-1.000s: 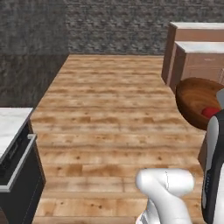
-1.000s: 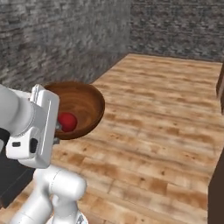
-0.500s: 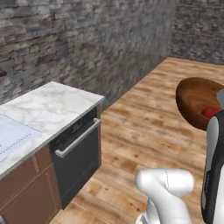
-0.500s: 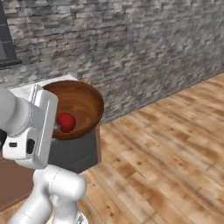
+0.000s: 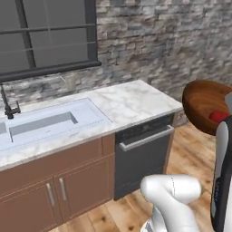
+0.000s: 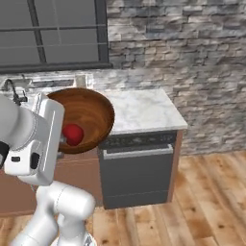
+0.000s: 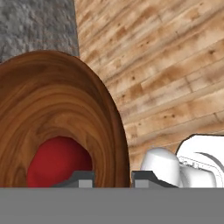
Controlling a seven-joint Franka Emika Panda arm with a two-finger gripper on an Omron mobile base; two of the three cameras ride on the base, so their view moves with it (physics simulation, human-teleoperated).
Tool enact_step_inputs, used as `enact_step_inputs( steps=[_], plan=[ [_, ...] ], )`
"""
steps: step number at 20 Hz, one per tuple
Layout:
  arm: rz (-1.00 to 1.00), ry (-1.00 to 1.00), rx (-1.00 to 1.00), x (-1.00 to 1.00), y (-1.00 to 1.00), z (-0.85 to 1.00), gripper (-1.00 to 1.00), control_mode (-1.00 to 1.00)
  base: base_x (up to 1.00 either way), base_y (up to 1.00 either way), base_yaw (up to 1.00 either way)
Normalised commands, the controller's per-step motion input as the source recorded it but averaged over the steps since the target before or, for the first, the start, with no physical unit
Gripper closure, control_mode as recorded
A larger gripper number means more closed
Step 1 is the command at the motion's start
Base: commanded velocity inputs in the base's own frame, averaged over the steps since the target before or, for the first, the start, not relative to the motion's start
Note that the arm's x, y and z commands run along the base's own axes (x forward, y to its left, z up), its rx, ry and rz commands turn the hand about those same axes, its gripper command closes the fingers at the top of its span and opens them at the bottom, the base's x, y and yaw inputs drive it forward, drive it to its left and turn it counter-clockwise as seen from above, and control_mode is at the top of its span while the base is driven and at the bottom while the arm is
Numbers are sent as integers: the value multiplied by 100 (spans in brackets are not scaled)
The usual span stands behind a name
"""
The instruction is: Pick the tomato from the cabinet and place it in the bowl. Then pick the bowl and place it in the sink. Then turn on the sink facuet.
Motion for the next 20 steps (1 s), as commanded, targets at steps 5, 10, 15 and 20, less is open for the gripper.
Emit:
enact_step_inputs(
  steps=[5,10,15,20],
  plan=[
    [0,0,0,0,0,0,100,100,74,21,62],
    [0,0,0,0,0,0,100,100,66,48,34],
    [0,0,0,0,0,0,100,100,27,58,23],
    [0,0,0,0,0,0,100,100,20,49,17]
  ],
)
